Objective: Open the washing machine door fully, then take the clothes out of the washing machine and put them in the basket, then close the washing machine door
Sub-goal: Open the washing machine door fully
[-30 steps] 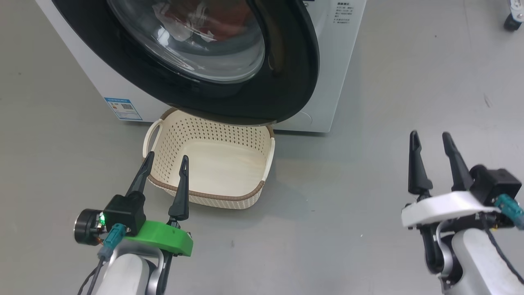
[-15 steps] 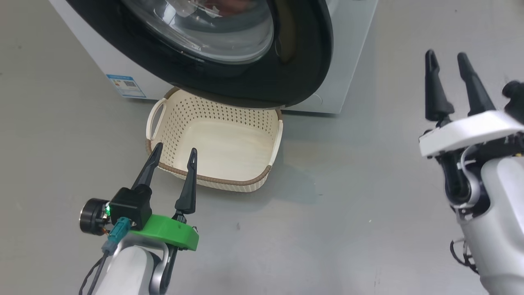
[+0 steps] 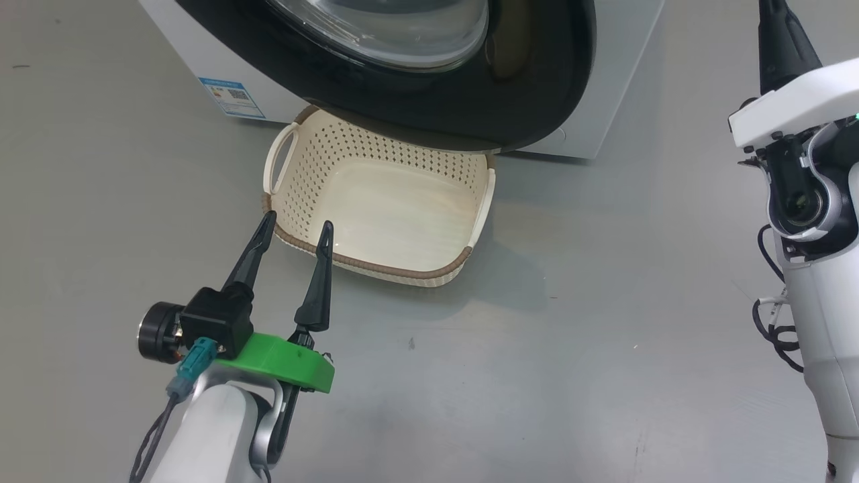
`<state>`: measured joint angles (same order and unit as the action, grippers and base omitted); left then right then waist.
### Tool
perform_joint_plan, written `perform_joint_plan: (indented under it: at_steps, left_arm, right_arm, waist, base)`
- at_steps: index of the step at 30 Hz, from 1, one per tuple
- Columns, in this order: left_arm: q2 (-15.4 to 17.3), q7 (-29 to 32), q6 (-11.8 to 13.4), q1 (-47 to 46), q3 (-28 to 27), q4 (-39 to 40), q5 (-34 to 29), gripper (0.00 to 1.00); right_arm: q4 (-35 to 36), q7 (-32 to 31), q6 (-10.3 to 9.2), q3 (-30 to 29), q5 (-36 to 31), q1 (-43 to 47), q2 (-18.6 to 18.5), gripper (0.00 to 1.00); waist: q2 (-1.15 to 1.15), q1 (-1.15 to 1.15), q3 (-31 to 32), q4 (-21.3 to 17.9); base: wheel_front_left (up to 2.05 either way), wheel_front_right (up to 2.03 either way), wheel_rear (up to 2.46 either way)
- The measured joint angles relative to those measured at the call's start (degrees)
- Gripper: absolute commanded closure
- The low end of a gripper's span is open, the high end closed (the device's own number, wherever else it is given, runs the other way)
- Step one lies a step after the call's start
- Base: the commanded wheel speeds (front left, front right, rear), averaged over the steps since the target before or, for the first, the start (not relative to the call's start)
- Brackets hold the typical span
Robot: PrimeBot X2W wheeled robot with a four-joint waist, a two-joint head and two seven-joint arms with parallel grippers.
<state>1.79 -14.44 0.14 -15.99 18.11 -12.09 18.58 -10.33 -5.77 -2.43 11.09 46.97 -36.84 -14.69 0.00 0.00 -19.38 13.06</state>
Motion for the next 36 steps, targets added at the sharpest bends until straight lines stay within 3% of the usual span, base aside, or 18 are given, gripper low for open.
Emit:
perform_joint_plan:
  at_steps: [21, 36]
  left_arm:
    - [-0.10, 0.00, -0.01, -2.59, 0.63, 0.59, 1.57, 0.00]
    - [-0.12, 0.00, 0.00, -3.31, 0.68, 0.43, 1.58, 0.00]
  right_arm:
    - [-10.46, -17.06, -2.81, -7.72, 23.75, -13.11, 8.96, 1.00]
    - [-15.83, -27.36, -4.34, -10.04, 33.72, -16.18, 9.61, 1.00]
  waist:
    - [0.00, 0.00, -4.89, 4.28]
    - [0.00, 0.00, -5.33, 4.49]
  base:
    - [0.00, 0.00, 0.00]
    - [0.00, 0.00, 0.00]
